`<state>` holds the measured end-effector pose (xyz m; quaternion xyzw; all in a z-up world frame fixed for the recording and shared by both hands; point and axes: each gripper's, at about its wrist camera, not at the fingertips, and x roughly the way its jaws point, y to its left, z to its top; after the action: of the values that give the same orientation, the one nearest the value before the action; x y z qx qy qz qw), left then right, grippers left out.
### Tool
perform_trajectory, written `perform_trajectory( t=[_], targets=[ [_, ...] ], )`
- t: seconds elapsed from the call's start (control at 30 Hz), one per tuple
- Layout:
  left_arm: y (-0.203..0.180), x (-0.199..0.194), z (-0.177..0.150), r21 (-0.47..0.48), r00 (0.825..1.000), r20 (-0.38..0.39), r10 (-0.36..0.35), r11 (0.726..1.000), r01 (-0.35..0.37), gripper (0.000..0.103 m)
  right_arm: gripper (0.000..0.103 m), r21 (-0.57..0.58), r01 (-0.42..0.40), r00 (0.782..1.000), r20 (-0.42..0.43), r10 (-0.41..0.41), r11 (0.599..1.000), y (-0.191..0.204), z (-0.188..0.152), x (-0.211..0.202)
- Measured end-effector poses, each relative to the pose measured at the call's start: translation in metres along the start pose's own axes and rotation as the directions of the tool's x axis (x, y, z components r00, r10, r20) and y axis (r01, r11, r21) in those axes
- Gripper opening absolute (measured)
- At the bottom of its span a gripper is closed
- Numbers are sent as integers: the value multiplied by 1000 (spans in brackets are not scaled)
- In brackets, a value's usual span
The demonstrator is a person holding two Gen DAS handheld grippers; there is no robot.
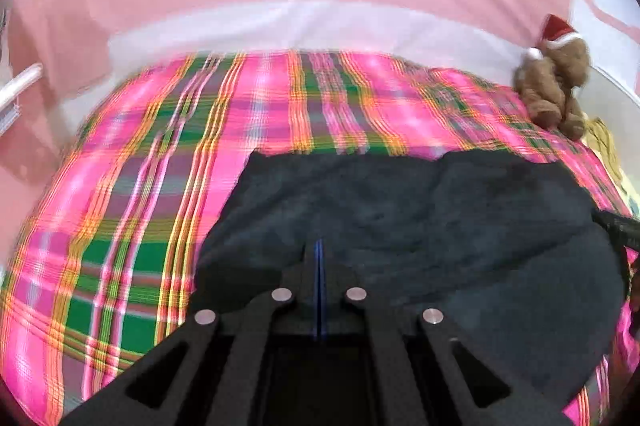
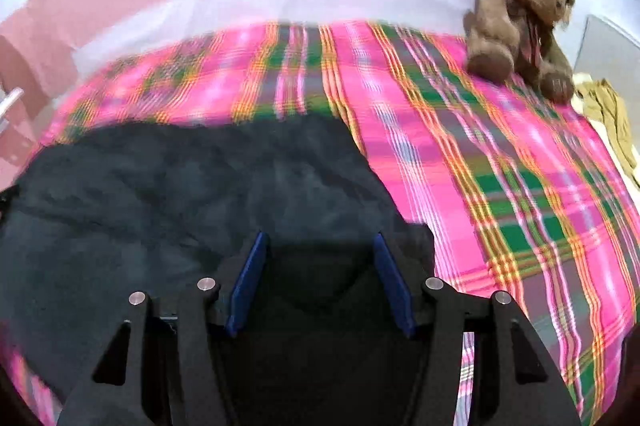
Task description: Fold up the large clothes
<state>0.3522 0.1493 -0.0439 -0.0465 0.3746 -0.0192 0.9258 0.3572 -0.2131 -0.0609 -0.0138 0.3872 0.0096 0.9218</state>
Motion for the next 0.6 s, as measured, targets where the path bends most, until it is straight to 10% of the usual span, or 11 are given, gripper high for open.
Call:
perform_trajectory(
  t=[0.47, 0.6],
  targets=[
    [6, 14, 25, -12, 999, 27, 25, 1000, -25, 0, 55, 36, -4, 998, 61, 2, 999, -5, 39, -10],
    [10, 50, 20, -24, 998, -48, 37, 999, -38, 0, 55, 17, 13, 997, -73, -12, 1000, -7, 37, 46]
  ],
)
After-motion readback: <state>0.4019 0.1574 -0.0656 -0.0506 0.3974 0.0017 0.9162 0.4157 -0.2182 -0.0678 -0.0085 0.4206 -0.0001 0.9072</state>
